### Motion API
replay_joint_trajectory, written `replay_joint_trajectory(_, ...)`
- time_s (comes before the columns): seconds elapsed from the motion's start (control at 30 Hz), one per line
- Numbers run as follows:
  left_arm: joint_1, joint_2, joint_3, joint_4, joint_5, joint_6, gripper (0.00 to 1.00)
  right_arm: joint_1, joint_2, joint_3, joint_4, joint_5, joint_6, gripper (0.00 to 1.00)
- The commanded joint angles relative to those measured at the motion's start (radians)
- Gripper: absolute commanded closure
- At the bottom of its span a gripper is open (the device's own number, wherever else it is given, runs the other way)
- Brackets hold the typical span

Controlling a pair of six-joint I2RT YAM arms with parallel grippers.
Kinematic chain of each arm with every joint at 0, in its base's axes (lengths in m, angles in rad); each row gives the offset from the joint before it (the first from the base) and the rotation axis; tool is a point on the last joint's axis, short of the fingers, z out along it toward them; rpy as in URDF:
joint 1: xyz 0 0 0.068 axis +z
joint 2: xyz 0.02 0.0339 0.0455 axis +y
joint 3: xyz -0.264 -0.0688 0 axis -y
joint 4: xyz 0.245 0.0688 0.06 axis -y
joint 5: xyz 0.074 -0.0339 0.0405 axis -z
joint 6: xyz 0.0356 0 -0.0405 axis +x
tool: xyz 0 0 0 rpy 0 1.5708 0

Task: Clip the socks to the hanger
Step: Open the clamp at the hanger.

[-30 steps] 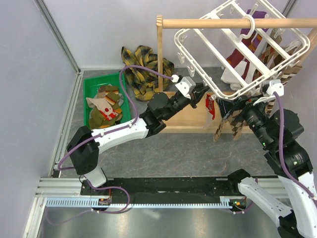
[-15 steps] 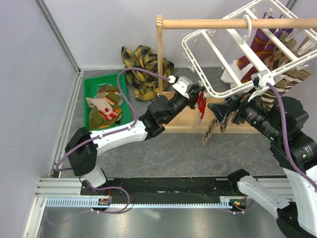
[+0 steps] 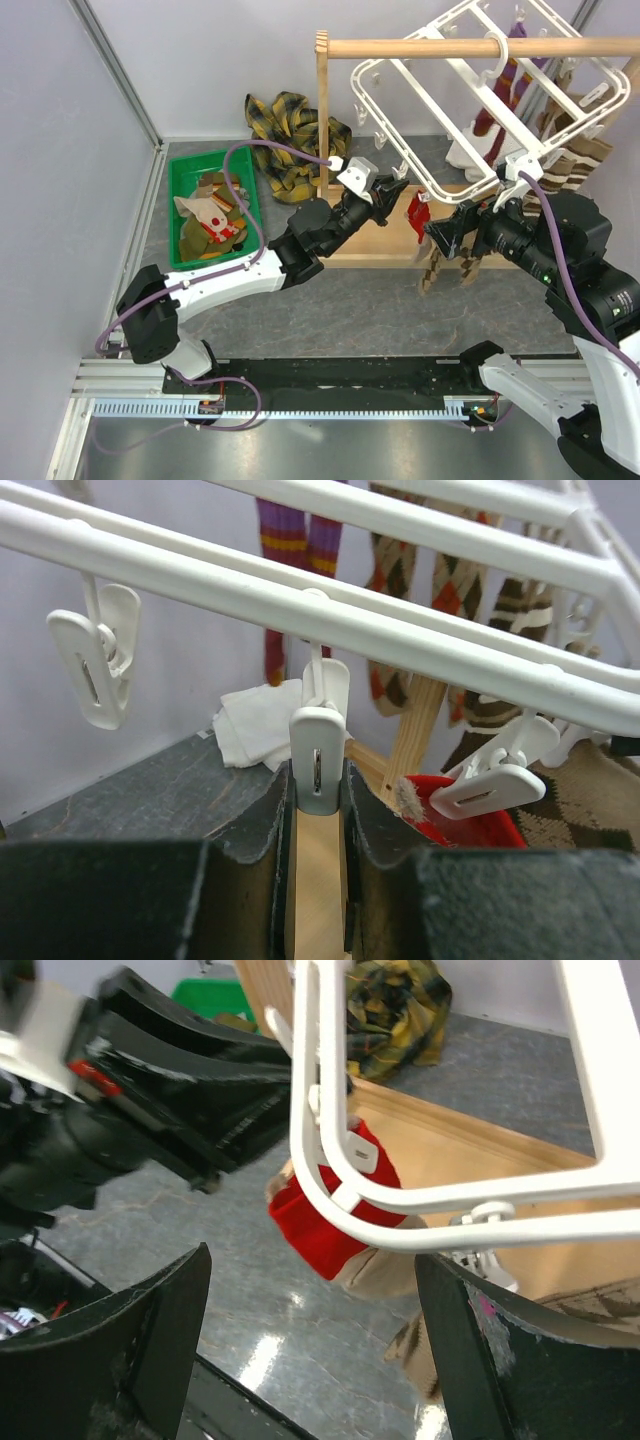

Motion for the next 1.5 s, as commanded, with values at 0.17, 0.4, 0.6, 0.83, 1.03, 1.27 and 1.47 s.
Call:
replay_joint_trajectory(0.17, -0.014, -0.041, 0.021, -0.127, -0.023, 0.039, 0.98, 0.003, -0.055, 0.006, -0.061, 0.002, -0.046, 0.10)
replay_joint_trajectory(0.4, -0.016, -0.035, 0.035, -0.168, -0.009, 0.030, 0.98, 0.003, -0.043, 0.030, -0.056, -0.164, -0.061, 0.10)
replay_joint_trajectory(0.6, -0.019, -0.027, 0.041, -0.191, 0.006, 0.024, 0.98, 0.003, -0.030, 0.023, 0.066, -0.275, 0.031, 0.10)
replay_joint_trajectory(0.83, -0.045, -0.020, 0.049, -0.211, 0.008, 0.045, 0.98, 0.003, 0.051, -0.022, 0.192, -0.284, 0.131, 0.10)
replay_joint_trajectory(1.03, -0.074, -0.018, 0.052, -0.214, 0.005, 0.117, 0.98, 0.003, 0.057, -0.092, 0.315, -0.155, 0.213, 0.11)
replay_joint_trajectory(1.27, -0.099, -0.020, 0.043, -0.214, 0.020, 0.171, 0.98, 0.003, 0.031, -0.167, 0.413, 0.062, 0.232, 0.11)
replay_joint_trajectory(1.47, -0.105, -0.026, 0.033, -0.203, 0.057, 0.192, 0.98, 0.003, 0.010, -0.227, 0.475, 0.205, 0.230, 0.12)
